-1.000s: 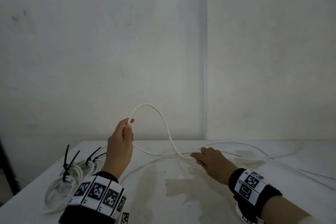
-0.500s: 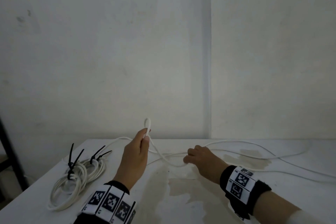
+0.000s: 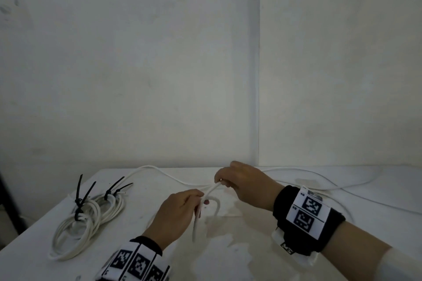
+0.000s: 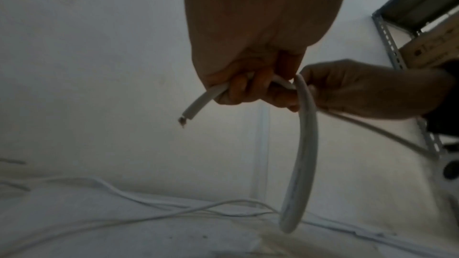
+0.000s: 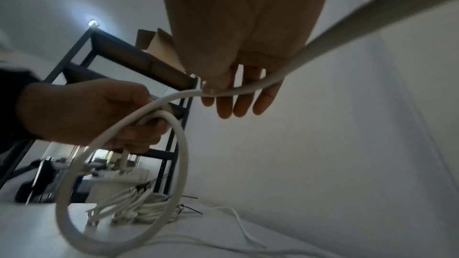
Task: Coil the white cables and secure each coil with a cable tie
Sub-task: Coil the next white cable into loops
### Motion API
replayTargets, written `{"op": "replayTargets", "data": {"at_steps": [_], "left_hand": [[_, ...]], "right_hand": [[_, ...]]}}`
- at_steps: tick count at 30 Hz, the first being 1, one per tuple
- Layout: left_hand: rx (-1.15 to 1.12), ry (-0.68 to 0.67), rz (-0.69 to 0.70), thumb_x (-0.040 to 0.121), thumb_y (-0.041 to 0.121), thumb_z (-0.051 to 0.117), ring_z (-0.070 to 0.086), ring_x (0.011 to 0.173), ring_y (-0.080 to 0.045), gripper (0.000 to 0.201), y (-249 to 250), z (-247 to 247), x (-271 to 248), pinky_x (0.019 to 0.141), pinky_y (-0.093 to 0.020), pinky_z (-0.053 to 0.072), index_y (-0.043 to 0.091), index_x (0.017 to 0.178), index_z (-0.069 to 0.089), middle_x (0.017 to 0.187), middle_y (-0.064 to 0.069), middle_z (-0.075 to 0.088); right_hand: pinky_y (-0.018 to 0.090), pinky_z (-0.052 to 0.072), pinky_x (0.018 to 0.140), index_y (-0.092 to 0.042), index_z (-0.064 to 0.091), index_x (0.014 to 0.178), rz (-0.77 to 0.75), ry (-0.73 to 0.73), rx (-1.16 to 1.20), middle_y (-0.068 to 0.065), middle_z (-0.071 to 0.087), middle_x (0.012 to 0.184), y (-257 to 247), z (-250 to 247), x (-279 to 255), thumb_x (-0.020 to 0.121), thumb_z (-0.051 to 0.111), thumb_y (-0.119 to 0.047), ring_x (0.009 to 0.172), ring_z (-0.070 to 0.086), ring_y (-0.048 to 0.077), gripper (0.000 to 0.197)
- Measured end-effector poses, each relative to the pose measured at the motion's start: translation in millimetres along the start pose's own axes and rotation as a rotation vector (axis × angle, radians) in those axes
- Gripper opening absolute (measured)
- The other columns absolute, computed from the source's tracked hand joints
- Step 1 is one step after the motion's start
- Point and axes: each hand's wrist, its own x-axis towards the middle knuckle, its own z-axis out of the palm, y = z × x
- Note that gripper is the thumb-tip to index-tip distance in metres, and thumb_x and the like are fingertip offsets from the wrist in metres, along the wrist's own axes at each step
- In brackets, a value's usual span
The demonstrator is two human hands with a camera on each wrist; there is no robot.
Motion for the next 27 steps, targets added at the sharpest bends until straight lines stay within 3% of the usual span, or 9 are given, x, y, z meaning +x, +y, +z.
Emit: {"op": "replayTargets", "data": {"at_steps": [2,5,10,13,16,18,21,24,27], "left_hand": [[-0.110,-0.002,-0.030,0.096,0.024,0.040,0.051,0.055,0.003,0.037,7,3,-2,0.057,-0.010,0.037,0.020,0.073,0.069,0.054,0.016,0.060],[-0.153,-0.060,-0.009,0.093,0.035,0.049,0.044,0.050,0.000,0.035,13,9,-3,0.057,-0.016,0.034,0.012,0.073,0.067,0.053,0.013,0.057],[-0.202,-0.072,-0.009,0.095,0.029,0.047,0.042,0.051,0.002,0.028,15,4,1,0.054,-0.011,0.032,0.018,0.075,0.063,0.053,0.016,0.057],[-0.301,-0.115,-0.004,0.096,0.030,0.041,0.039,0.052,-0.002,0.032,24,2,-3,0.052,-0.010,0.032,0.017,0.077,0.063,0.053,0.012,0.052],[-0.397,-0.109,-0.014,0.097,0.027,0.037,0.038,0.047,0.002,0.036,32,3,-7,0.051,-0.009,0.032,0.011,0.077,0.062,0.052,0.012,0.045],[-0.413,-0.061,-0.019,0.097,0.025,0.039,0.038,0.046,0.002,0.033,32,2,-5,0.052,-0.010,0.032,0.009,0.077,0.061,0.054,0.011,0.042],[-0.361,-0.036,-0.010,0.096,0.026,0.041,0.039,0.050,0.001,0.031,26,-2,-4,0.055,-0.015,0.032,0.011,0.078,0.061,0.056,0.011,0.043],[-0.345,-0.075,0.000,0.096,0.025,0.041,0.041,0.050,0.003,0.030,26,-1,-5,0.055,-0.011,0.035,0.013,0.079,0.062,0.056,0.011,0.044],[-0.296,-0.114,0.019,0.096,0.026,0.041,0.043,0.049,0.006,0.028,31,0,-5,0.055,-0.007,0.036,0.018,0.081,0.063,0.061,0.010,0.046]], "right_hand": [[0.027,0.037,0.070,-0.004,0.059,0.102,0.147,-0.096,0.123,-0.003,0.049,0.082,-3,-4,-3,0.090,0.035,0.004,0.078,0.040,0.015,0.028],[0.018,0.030,0.069,0.000,0.058,0.104,0.257,-0.047,0.274,-0.011,0.044,0.080,-8,-3,-9,0.093,0.037,0.003,0.078,0.040,0.014,0.024],[0.020,0.031,0.079,-0.013,0.056,0.120,0.269,-0.078,0.285,0.003,0.050,0.092,-14,-1,-13,0.099,0.034,-0.019,0.086,0.043,0.012,0.031],[0.021,0.030,0.076,-0.008,0.059,0.107,0.235,0.000,0.276,0.007,0.055,0.091,-18,-4,-9,0.093,0.031,-0.037,0.082,0.045,0.016,0.043],[0.022,0.032,0.075,-0.003,0.061,0.095,0.249,0.039,0.390,-0.001,0.054,0.084,-19,-3,-4,0.092,0.035,-0.028,0.079,0.045,0.015,0.036],[0.026,0.037,0.074,-0.008,0.060,0.095,0.306,0.034,0.515,-0.002,0.056,0.081,-20,-1,-5,0.096,0.039,-0.024,0.078,0.048,0.017,0.027],[0.023,0.037,0.065,-0.018,0.060,0.092,0.344,0.017,0.585,0.007,0.057,0.078,-26,-1,-11,0.093,0.050,-0.036,0.068,0.047,0.013,0.020],[0.023,0.036,0.065,-0.018,0.060,0.082,0.370,0.000,0.514,-0.008,0.053,0.072,-25,-3,-12,0.089,0.059,-0.034,0.068,0.047,0.008,0.017],[0.023,0.040,0.067,-0.022,0.058,0.075,0.417,-0.087,0.610,-0.012,0.058,0.065,-20,-9,-12,0.091,0.056,-0.027,0.065,0.050,0.003,0.017]]}}
